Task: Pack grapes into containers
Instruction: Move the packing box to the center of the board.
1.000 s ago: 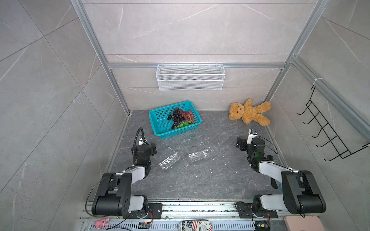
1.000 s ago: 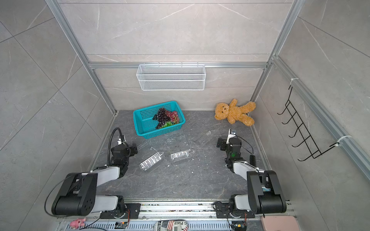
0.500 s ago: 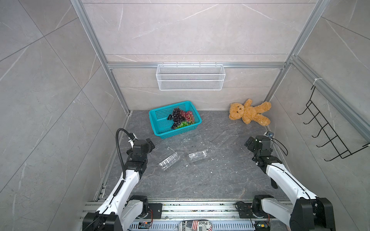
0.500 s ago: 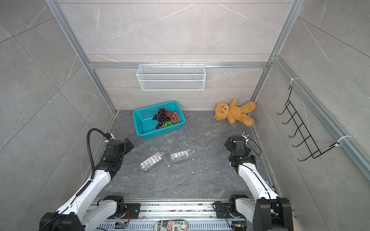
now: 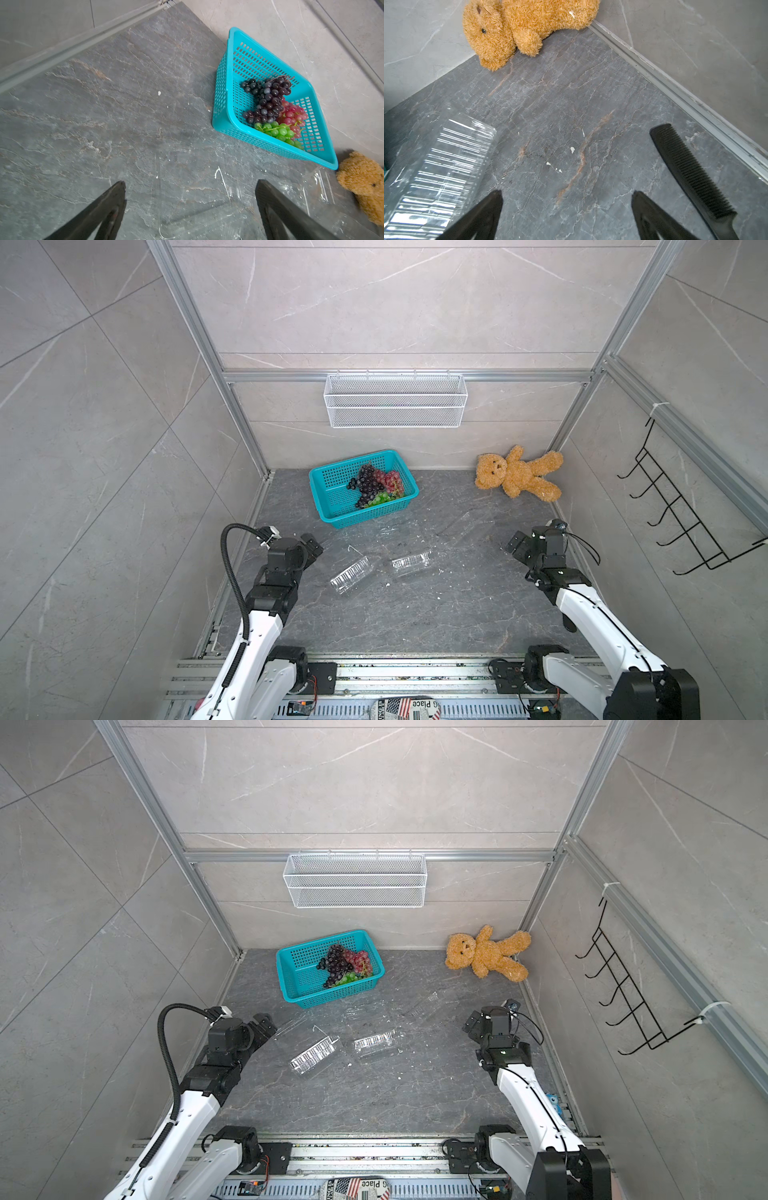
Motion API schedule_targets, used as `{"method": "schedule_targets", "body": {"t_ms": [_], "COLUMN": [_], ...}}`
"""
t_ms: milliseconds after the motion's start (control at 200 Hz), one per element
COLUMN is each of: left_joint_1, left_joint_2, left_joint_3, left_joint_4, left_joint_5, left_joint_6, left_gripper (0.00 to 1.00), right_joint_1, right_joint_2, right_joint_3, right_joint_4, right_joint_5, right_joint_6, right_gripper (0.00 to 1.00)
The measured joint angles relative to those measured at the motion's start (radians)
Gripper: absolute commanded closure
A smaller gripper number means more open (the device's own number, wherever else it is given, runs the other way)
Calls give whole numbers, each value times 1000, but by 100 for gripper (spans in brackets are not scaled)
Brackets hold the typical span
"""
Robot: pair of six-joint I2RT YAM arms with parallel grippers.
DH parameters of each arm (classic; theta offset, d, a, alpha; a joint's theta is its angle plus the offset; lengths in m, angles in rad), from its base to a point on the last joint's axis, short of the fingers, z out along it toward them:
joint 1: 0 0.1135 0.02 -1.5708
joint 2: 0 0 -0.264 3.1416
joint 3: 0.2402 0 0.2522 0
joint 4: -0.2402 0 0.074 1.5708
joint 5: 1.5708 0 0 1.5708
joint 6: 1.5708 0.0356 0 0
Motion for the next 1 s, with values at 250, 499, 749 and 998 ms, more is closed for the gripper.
{"method": "schedule_targets", "body": {"t_ms": [250,499,749,998], "left_joint_1": [-13,-104,-312,-512], "left_joint_2": [6,118,252,524], "left_joint_3": [2,142,269,437], "left_joint_4": [-16,-43,-55,-2], "left_joint_5": [98,148,153,165], "left_joint_6": [-69,-63,-56,-50], "left_gripper": [0,0,0,0], "right_joint_1": [0,7,134,175], "right_joint_2": [-47,-7,296,631], "right_joint_3": [63,165,468,726], "right_joint_4": [-103,-159,-237,-305], "right_joint_5": [-56,-134,-143,-89], "right_joint_6": [-17,-42,-125,-202], "right_gripper": [0,0,7,24]}}
